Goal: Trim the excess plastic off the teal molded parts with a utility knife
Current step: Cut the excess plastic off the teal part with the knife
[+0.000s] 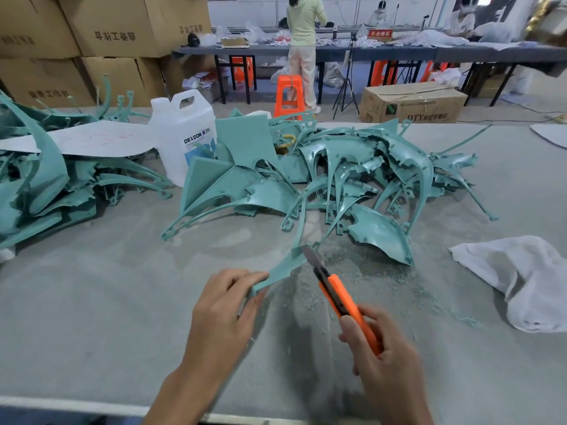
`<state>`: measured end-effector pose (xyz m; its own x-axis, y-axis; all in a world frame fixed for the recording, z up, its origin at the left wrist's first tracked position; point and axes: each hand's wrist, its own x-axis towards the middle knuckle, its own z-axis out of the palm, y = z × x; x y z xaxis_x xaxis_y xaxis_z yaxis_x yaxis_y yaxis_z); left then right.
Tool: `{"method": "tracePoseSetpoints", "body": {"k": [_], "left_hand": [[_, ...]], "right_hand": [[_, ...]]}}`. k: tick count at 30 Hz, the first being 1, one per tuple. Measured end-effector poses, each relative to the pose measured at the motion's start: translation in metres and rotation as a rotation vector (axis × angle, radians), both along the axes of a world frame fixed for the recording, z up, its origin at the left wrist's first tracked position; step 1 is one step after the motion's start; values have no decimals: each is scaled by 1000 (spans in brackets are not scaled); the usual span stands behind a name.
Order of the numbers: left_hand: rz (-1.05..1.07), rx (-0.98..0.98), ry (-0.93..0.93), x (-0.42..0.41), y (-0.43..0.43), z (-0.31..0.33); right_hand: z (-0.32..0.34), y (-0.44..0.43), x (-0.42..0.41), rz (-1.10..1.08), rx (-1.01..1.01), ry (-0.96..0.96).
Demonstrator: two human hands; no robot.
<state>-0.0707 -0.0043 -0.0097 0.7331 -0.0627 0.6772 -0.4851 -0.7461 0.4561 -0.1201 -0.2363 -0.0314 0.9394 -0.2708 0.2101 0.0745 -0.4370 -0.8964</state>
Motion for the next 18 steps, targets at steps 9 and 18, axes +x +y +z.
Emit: {"method": "tracePoseSetpoints", "body": {"k": [9, 18], "left_hand": [[4, -36, 85, -6, -10, 5], [-5, -65, 74, -9, -13, 15]], "right_hand": [[15, 10, -2, 70, -114, -57], [26, -1, -2, 85, -145, -70]]}}
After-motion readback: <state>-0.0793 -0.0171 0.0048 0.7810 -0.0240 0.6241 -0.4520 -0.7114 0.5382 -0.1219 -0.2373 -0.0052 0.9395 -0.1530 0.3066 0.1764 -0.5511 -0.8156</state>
